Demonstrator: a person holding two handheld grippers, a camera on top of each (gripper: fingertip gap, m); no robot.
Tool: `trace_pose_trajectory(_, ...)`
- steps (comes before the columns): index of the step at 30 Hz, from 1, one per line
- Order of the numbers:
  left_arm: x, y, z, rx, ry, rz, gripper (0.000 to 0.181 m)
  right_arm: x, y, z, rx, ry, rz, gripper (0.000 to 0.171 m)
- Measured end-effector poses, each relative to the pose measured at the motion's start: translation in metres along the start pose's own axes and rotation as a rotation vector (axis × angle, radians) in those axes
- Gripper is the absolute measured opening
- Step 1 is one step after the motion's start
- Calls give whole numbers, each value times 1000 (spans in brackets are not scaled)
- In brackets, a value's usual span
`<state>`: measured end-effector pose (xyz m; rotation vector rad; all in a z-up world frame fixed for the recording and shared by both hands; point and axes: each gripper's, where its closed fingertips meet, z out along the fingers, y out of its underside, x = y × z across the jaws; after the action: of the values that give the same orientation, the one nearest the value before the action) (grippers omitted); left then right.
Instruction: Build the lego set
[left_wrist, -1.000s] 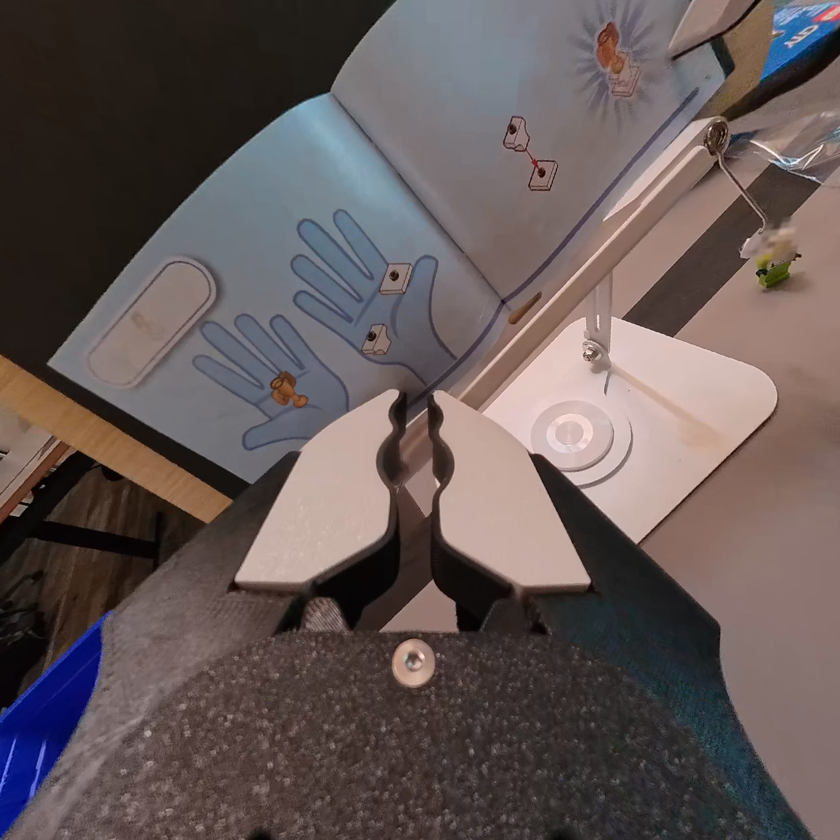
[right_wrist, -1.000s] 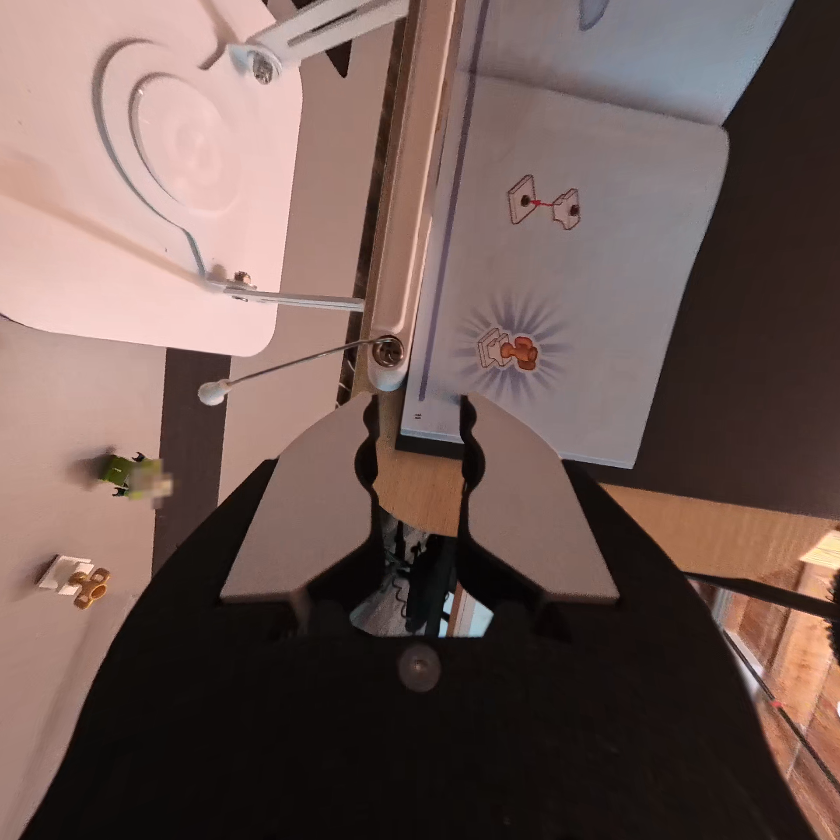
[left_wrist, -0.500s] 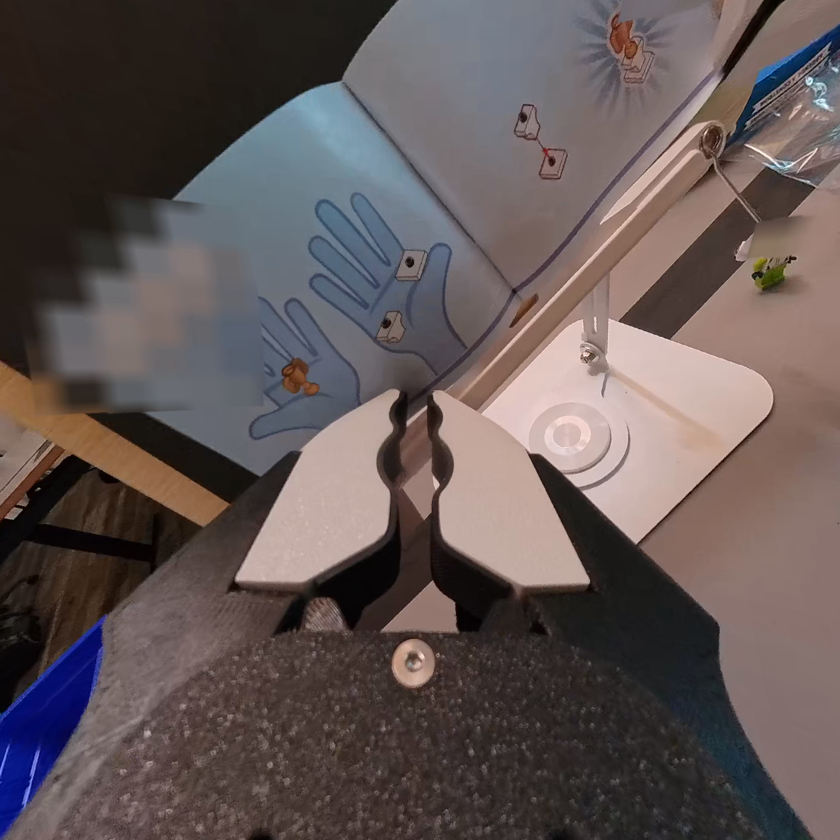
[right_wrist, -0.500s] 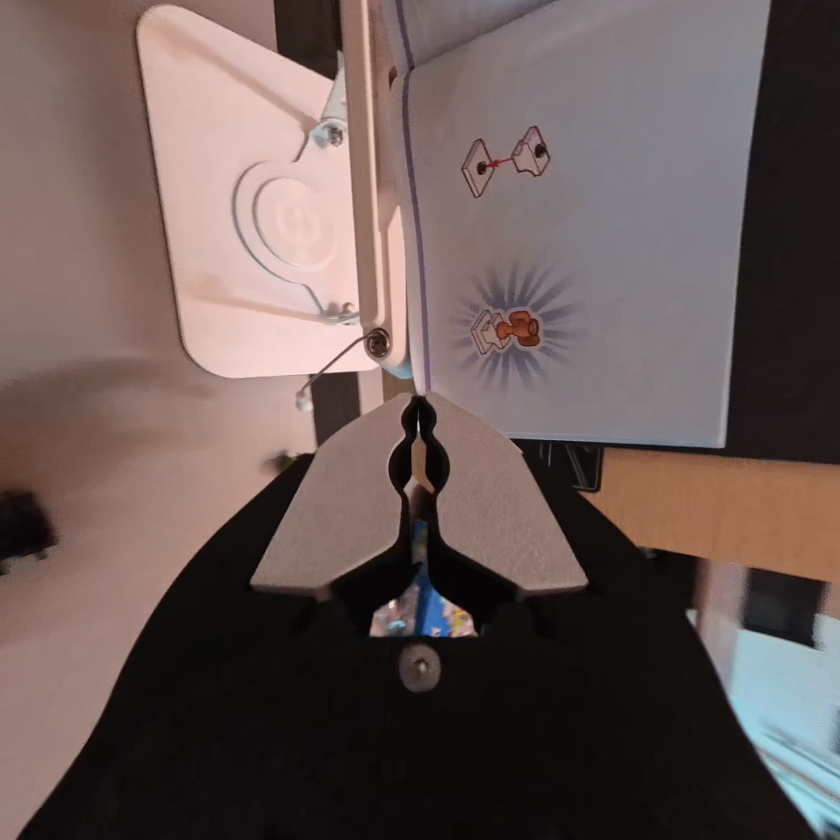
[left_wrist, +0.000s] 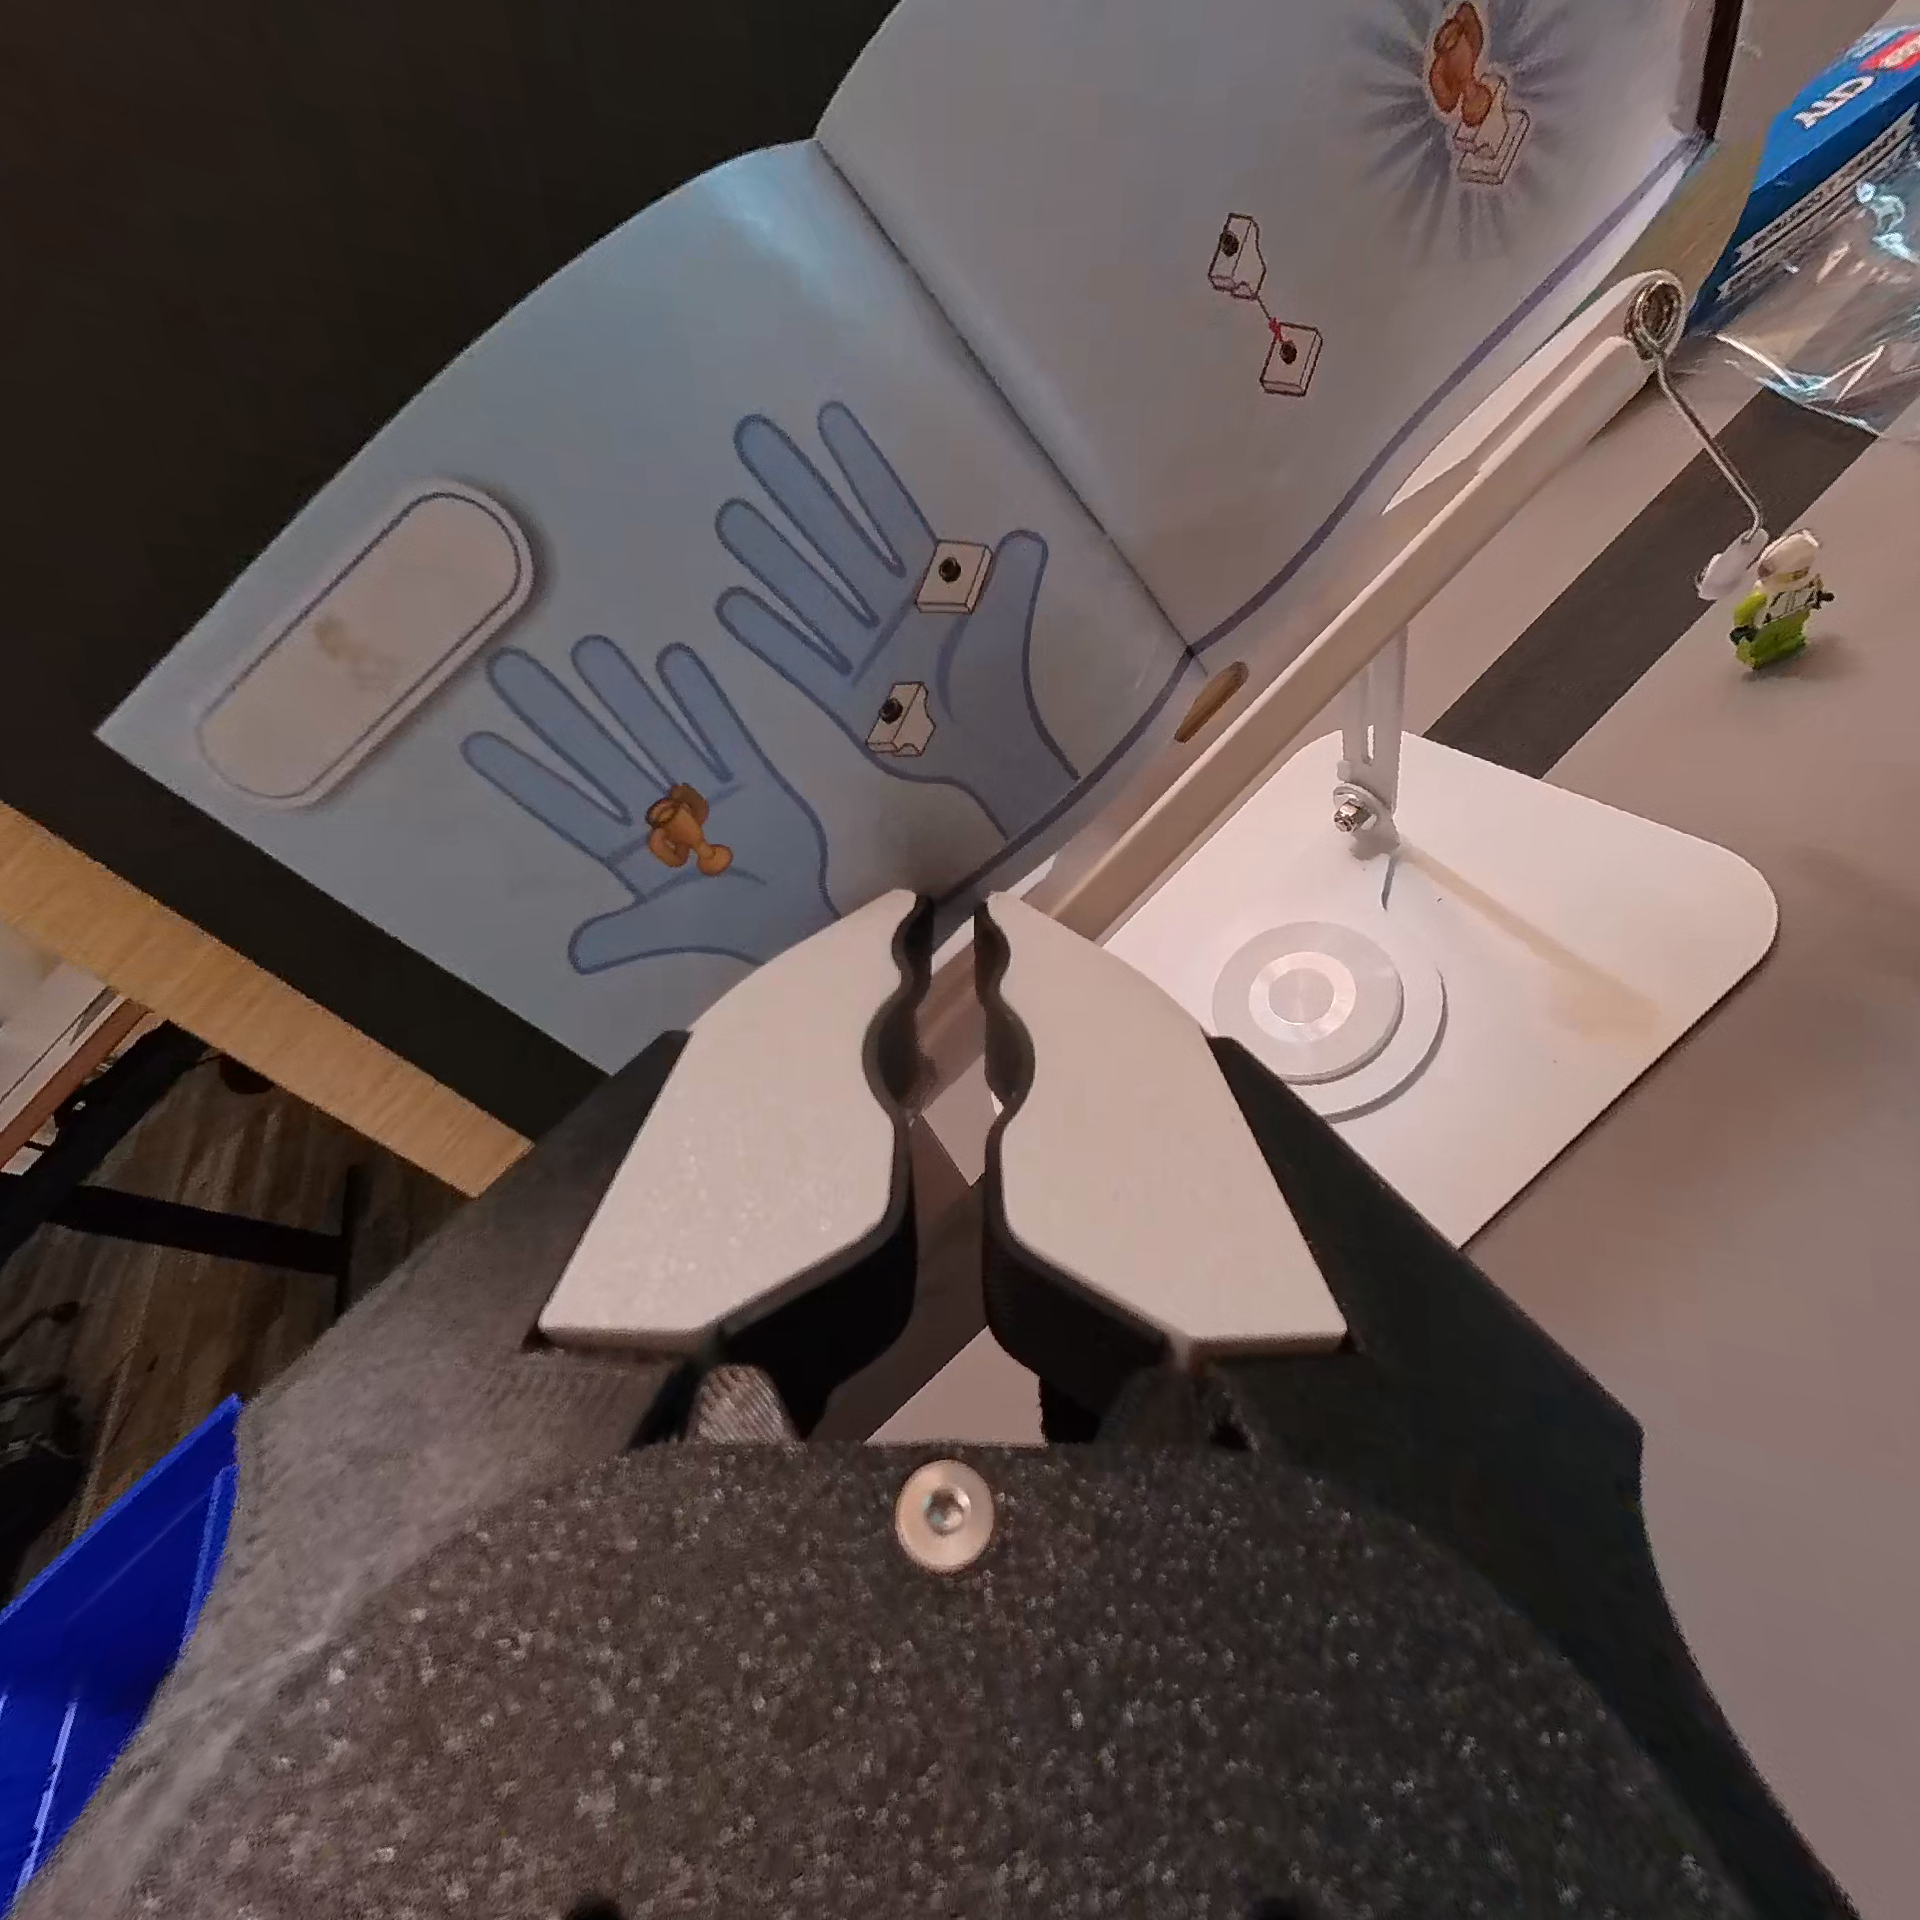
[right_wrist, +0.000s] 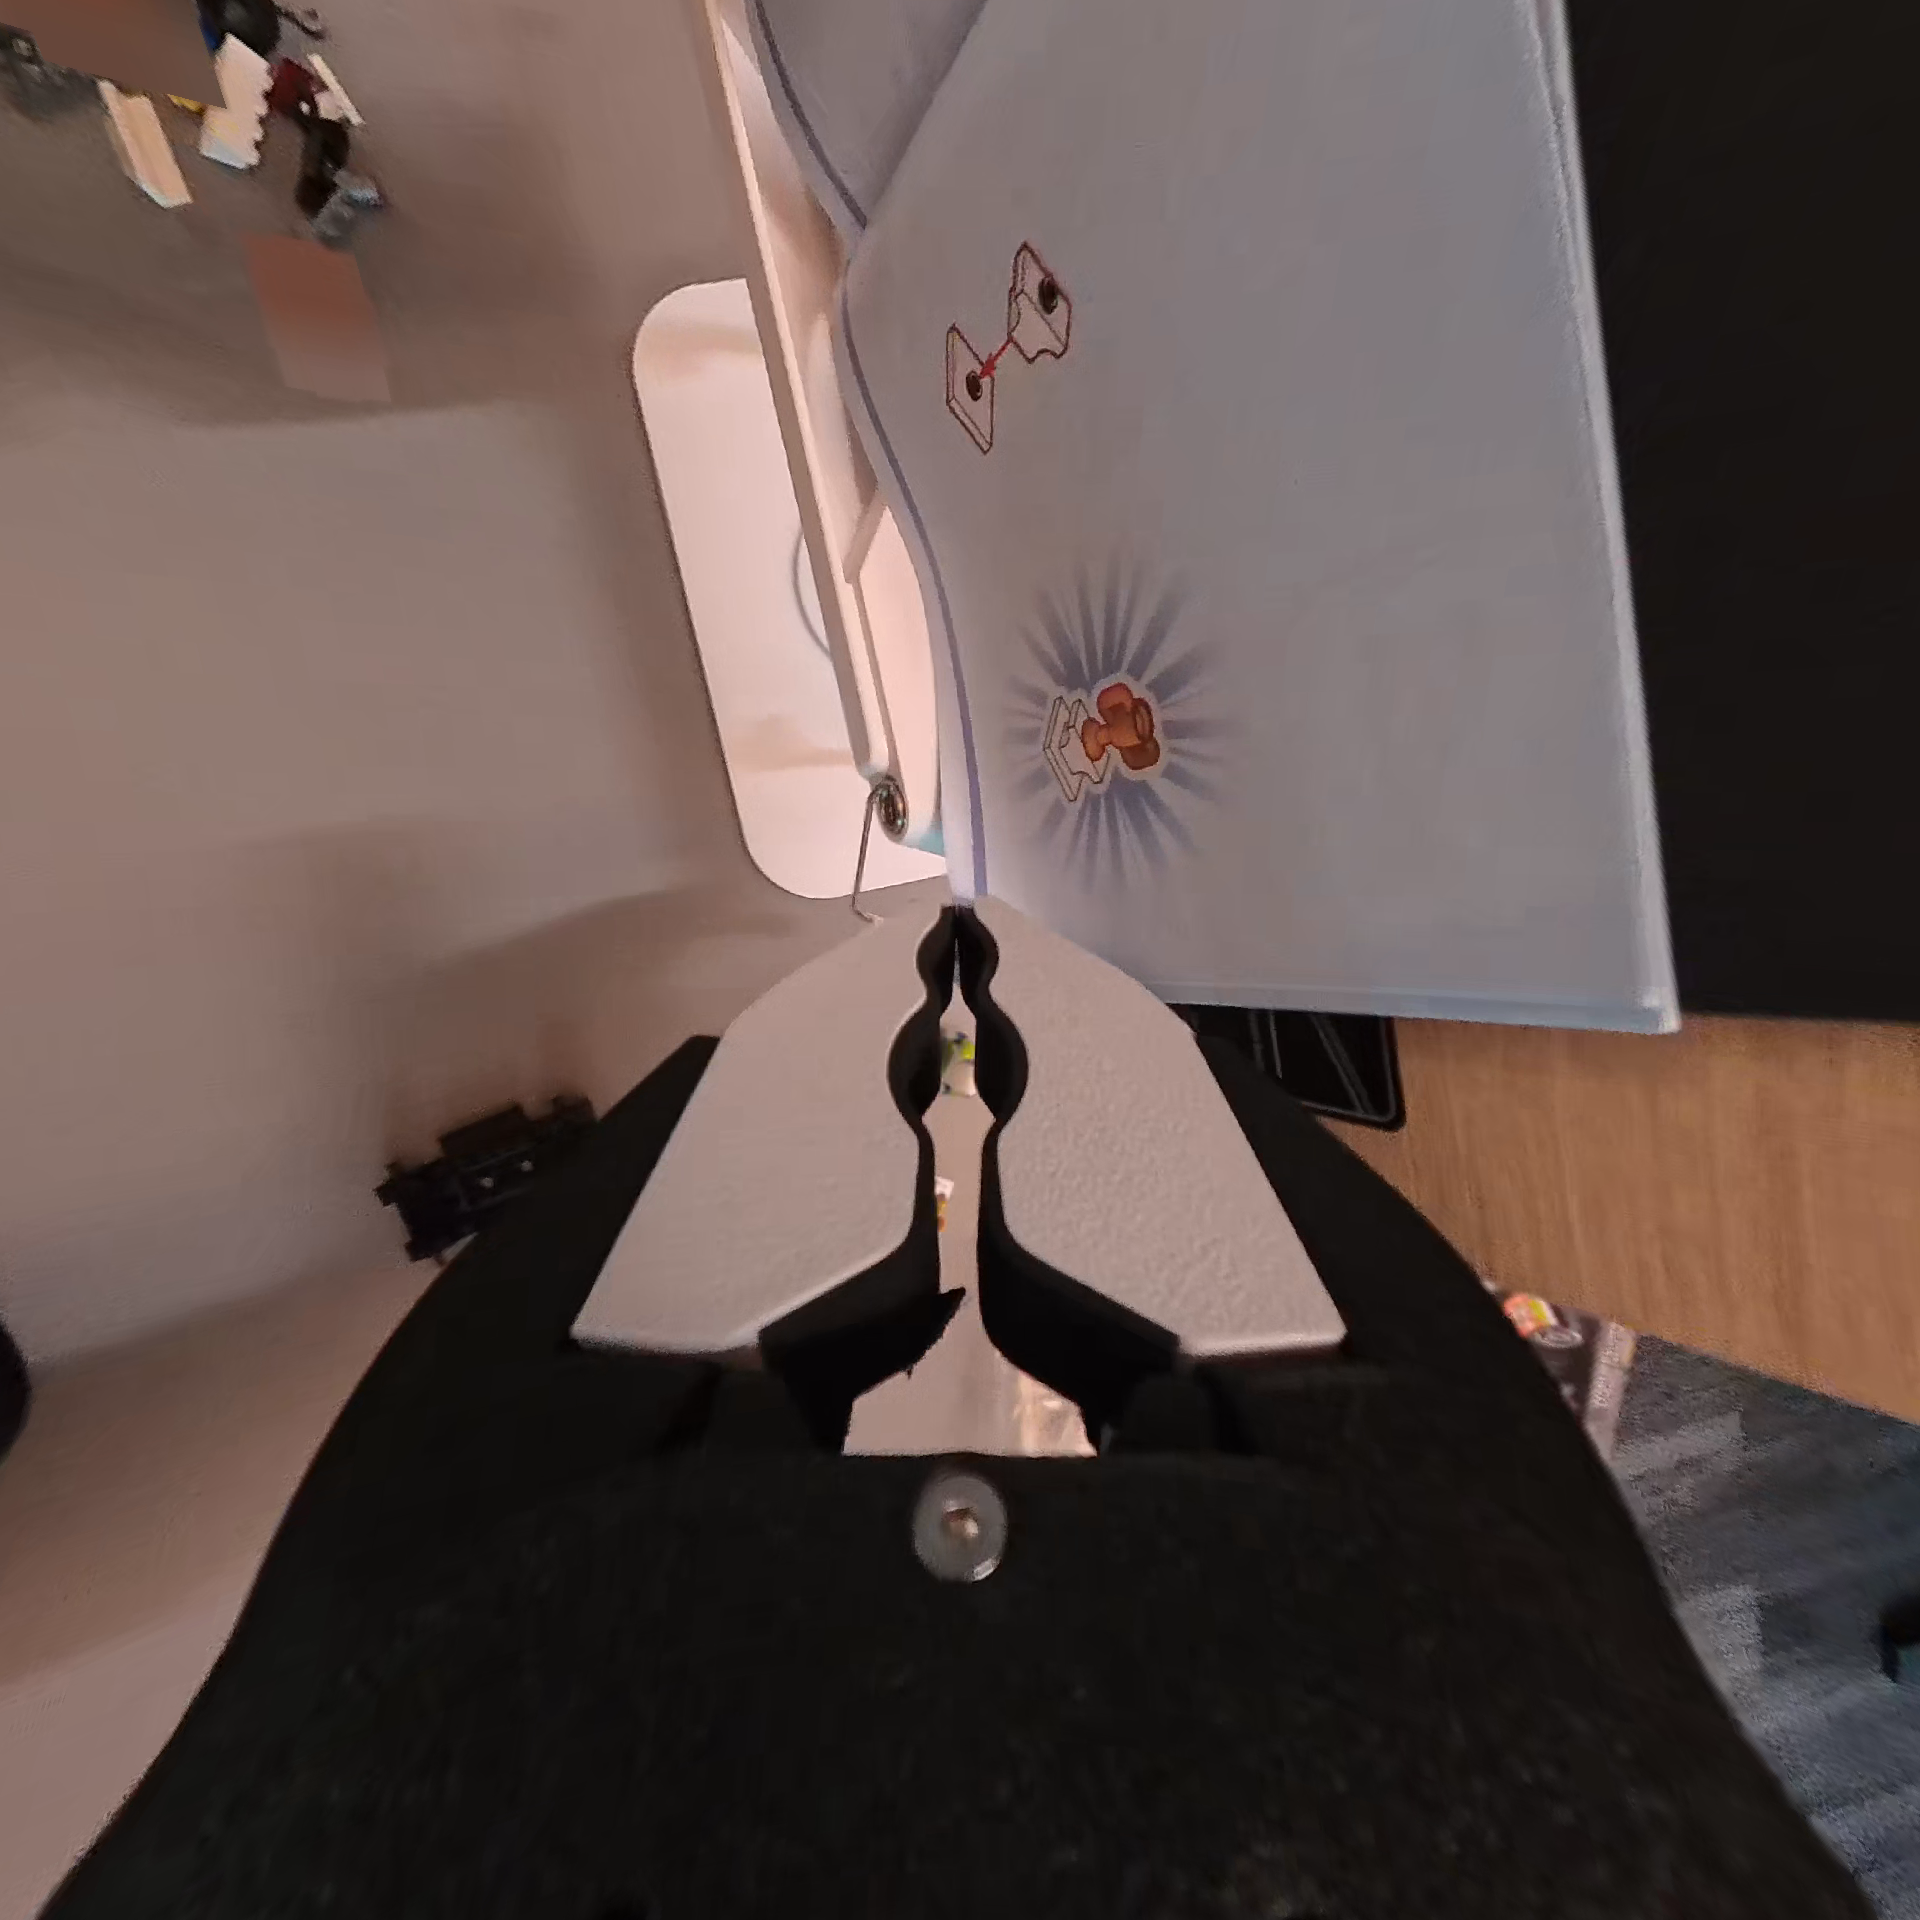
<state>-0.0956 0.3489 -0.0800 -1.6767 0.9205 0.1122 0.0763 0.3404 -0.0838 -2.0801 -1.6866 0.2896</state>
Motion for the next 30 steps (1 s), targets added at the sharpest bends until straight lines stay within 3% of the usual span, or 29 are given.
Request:
trace_pose_trajectory(10,-2,1,0,3,1,-4,7,3,2,1,-88,-91,81,0)
trace_pose_trajectory(30,-1,0,1,4,1,-4,6,7,6,1,-149,-77,72,1)
